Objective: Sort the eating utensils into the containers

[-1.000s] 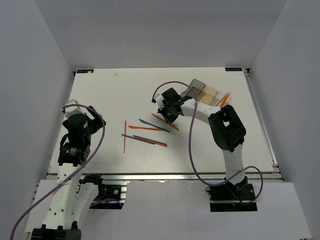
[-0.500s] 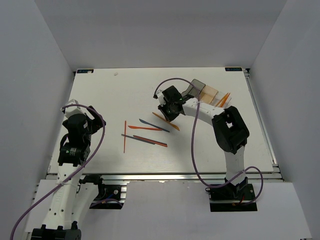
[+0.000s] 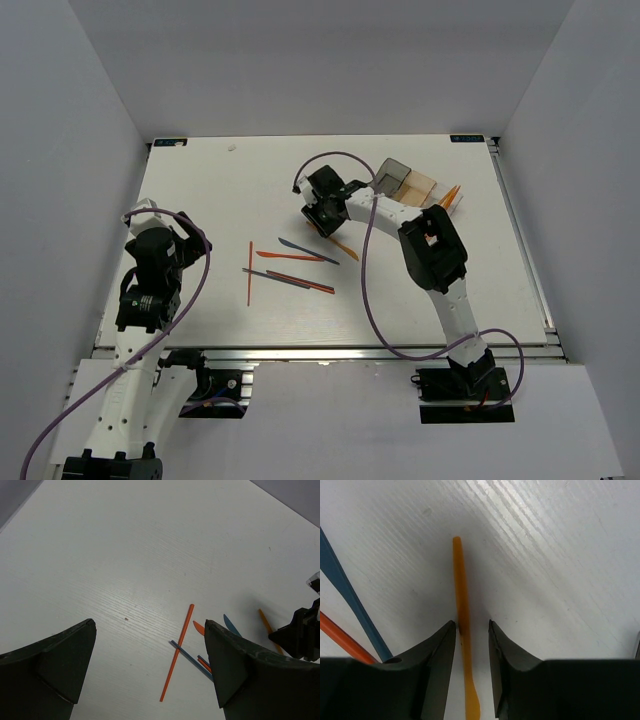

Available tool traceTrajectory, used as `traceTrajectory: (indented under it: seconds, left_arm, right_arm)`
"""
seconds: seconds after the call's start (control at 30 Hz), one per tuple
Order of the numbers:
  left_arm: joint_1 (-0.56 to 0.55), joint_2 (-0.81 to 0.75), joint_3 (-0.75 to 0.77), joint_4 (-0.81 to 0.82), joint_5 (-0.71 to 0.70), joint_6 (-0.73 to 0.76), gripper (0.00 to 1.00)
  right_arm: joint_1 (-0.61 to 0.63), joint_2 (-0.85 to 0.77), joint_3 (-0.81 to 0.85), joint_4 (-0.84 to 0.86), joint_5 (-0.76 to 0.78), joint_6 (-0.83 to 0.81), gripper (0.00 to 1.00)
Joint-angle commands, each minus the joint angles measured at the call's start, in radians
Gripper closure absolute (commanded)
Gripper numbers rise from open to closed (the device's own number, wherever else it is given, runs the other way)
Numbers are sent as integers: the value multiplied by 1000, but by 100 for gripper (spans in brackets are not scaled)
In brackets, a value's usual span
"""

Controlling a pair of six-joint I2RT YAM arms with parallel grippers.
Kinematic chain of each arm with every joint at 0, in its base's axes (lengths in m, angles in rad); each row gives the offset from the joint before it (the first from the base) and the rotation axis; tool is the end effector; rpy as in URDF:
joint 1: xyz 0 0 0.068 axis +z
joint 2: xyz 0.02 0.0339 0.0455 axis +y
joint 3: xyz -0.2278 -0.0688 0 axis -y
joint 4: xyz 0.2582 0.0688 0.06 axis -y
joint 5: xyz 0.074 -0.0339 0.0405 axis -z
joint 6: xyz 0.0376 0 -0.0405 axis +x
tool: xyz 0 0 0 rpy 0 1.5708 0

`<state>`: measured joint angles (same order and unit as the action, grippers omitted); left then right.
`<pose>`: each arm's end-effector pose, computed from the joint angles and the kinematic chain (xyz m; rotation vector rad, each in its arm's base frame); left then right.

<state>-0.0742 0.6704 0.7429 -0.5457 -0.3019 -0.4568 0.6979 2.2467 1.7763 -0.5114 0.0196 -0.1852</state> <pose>0.1928 -0.0031 0.2835 -0.5664 1.9401 -0.0275 0.3697 0.3091 0.1349 -1.0878 2.3192 0.1727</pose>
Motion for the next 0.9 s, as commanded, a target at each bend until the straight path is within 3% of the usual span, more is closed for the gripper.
traceTrajectory:
  seconds: [0.0, 0.1, 0.2, 0.33, 0.5, 0.73, 0.83, 0.87]
  left_arm:
    - [-3, -5, -2, 15, 12, 7, 2]
    - [-4, -6, -5, 16, 14, 7, 2]
    - [-3, -5, -4, 16, 15, 7, 2]
    - [-3, -9, -2, 15, 14, 7, 2]
    - [-3, -11, -5, 15, 14, 7, 2]
    - [-4, -14, -5, 13, 7, 7, 2]
    - [-4, -17, -4, 12, 6, 6, 2]
    - [-4, -17, -4, 12, 4, 6, 2]
  right_arm:
    - [8, 31, 34, -61, -10, -22, 61]
    - [11, 28, 6, -41, -10, -17, 62]
    - [11, 50, 23, -79, -10, -19, 70]
    - [14, 116, 90, -173, -49, -17, 100]
    - [18, 44, 32, -105, -72, 52, 100]
    - [-17, -266, -76, 149, -103, 265, 100]
    - [-52, -355, -98, 200, -14, 343, 100]
    - [-73, -372, -106, 205, 97, 357, 100]
